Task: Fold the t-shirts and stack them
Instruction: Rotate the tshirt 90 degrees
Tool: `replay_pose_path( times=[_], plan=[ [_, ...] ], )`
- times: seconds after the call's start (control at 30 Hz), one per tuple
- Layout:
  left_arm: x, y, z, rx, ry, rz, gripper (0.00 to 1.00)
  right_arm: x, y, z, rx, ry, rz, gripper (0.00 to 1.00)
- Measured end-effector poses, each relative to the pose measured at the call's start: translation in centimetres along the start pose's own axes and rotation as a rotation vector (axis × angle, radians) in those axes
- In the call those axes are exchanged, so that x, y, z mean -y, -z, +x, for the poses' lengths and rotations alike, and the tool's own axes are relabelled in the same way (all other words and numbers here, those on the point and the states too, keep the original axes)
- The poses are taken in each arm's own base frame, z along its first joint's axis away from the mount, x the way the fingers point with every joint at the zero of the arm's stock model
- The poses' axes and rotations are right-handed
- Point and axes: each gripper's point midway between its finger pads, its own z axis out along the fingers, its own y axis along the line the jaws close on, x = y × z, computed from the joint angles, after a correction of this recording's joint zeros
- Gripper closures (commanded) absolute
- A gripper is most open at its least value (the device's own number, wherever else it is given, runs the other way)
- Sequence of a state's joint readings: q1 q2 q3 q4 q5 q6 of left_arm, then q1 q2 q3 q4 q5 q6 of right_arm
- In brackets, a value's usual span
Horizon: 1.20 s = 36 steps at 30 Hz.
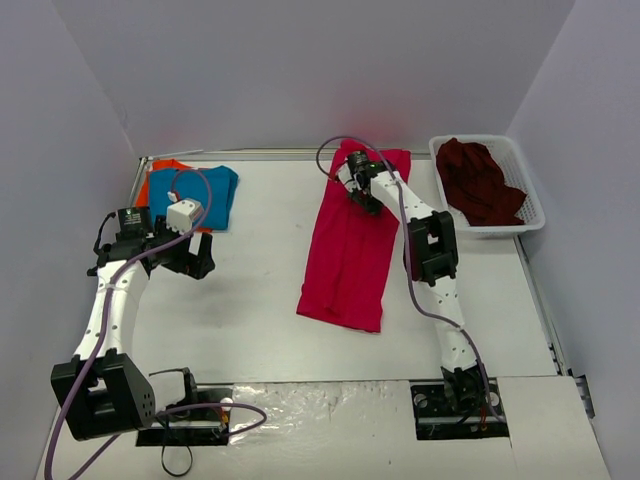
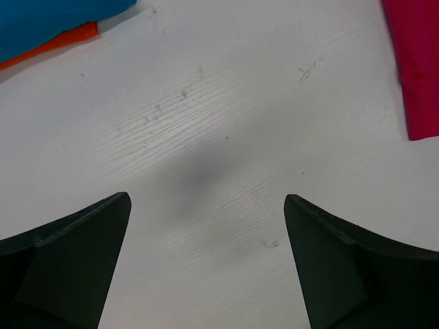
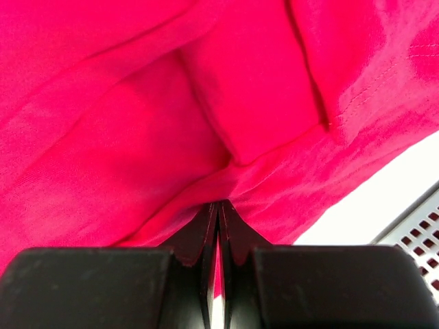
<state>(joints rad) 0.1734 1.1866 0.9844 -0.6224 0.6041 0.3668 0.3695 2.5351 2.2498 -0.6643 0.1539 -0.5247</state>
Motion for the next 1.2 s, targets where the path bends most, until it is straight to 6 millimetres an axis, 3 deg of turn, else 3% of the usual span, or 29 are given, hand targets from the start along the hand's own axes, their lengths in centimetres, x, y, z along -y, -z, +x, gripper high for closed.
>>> replay_pose_path(
  times=[0.17, 0.33, 0.47, 0.63, 0.97, 1.2],
  plan=[
    [0.0, 0.0, 0.0, 0.000, 0.000, 0.001, 0.06, 0.0, 2.5, -1.0, 0.025, 0.017, 0.015, 1.00],
    [0.0, 0.0, 0.0, -0.001, 0.001, 0.001, 0.06, 3.1, 7.4, -4.4, 0.143, -0.009, 0.104, 1.00],
    [0.0, 0.0, 0.1, -0.002, 0.000, -0.001, 0.06, 6.0, 8.8, -5.8, 0.202, -0.051, 0.190, 1.00],
    [-0.1, 0.0, 0.1, -0.003, -0.001, -0.002, 0.06, 8.4, 6.6, -5.3, 0.183, -0.089, 0.280, 1.00],
    [-0.2, -0.1, 0.2, -0.009, -0.011, -0.006, 0.06, 8.7, -1.1, -2.9, 0.071, -0.086, 0.357, 1.00],
    [-0.5, -0.1, 0.3, -0.013, -0.003, -0.011, 0.06, 8.7, -2.4, -3.0, 0.074, -0.081, 0.370, 1.00]
  ],
)
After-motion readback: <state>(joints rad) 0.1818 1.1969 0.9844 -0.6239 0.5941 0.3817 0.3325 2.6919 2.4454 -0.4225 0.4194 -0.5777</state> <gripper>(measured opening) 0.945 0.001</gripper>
